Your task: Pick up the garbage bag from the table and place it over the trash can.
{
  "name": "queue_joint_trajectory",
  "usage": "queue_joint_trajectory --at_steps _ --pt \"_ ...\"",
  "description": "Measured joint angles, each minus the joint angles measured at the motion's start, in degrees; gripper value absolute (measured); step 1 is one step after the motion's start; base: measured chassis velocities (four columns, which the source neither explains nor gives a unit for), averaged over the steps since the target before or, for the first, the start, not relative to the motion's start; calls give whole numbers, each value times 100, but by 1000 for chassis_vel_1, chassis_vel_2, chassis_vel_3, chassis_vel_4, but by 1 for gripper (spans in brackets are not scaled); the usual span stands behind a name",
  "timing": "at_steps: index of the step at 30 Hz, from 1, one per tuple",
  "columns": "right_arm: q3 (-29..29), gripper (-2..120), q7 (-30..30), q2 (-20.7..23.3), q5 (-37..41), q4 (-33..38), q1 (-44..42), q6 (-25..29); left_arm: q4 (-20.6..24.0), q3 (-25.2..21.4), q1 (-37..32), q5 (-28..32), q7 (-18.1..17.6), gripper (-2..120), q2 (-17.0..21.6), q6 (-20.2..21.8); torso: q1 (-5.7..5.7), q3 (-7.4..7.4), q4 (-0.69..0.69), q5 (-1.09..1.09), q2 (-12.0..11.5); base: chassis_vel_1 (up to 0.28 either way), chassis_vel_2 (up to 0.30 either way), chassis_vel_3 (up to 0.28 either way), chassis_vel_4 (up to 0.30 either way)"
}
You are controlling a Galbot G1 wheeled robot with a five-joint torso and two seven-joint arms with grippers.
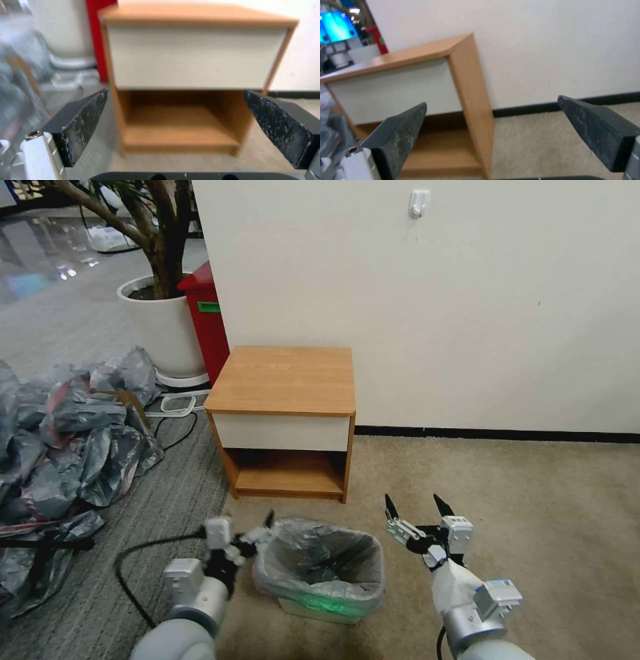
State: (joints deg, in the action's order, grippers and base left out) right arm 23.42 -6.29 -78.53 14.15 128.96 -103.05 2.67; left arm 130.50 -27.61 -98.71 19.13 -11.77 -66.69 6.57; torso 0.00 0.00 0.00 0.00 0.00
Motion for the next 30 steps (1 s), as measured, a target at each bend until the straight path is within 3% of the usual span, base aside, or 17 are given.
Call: queue_joint_trajectory --at_steps 9,30 --pt "243 100 -72 -106 53 -97 -20 268 232 -357 -268 -191 428 100 126 -40 0 0 0 0 0 0 0 0 0" --pt "235 100 -85 -103 40 -98 -8 250 226 -339 -260 -171 427 100 126 0 0 0 0 0 0 0 0 0 0"
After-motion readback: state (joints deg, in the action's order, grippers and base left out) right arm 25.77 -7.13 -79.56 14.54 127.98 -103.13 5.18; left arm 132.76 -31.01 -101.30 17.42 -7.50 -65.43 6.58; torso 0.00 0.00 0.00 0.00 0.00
